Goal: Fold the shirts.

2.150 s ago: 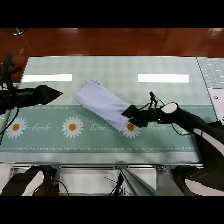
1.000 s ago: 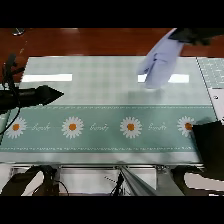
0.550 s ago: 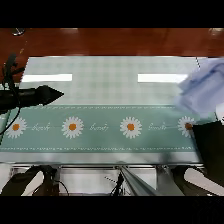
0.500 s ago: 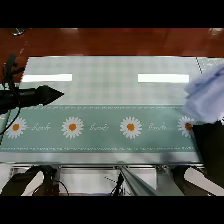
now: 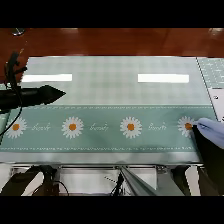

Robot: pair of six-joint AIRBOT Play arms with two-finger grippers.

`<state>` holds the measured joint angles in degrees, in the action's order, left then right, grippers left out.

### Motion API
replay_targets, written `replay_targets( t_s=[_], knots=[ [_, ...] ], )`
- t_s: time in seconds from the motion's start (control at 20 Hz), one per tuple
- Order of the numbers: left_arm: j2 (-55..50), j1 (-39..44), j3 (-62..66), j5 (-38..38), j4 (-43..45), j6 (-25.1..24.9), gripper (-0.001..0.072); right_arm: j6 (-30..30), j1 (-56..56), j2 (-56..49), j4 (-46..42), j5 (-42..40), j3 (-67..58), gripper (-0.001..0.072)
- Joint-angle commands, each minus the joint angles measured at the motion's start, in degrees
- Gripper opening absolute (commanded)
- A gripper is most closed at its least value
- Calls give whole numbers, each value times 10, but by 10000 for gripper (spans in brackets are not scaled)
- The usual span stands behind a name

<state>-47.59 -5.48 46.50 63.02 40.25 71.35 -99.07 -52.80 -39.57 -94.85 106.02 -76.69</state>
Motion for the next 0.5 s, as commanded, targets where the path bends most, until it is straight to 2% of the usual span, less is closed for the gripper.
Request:
replay_targets(
  t_s=[0.0,0.05,0.1,0.15,0.3,0.35,0.45],
  knots=[
    [0,12,0,-30,0,-2,23,-3,-58,81,-155,-7,86,20],
    [0,17,0,-37,0,-2,23,-6,-61,93,-154,-9,99,27],
    [-1,22,0,-41,0,-2,23,-10,-61,98,-155,-7,113,256],
    [-2,26,0,-44,0,-2,23,-7,-61,96,-155,-4,123,633],
    [-11,33,0,-50,0,-5,24,-3,-60,65,-146,-12,124,623],
    [-14,29,1,-62,1,-26,24,-3,-60,54,-140,-14,122,621],
    [-24,-10,30,-70,1,-33,25,6,-60,23,-80,-42,96,618]
  ],
)
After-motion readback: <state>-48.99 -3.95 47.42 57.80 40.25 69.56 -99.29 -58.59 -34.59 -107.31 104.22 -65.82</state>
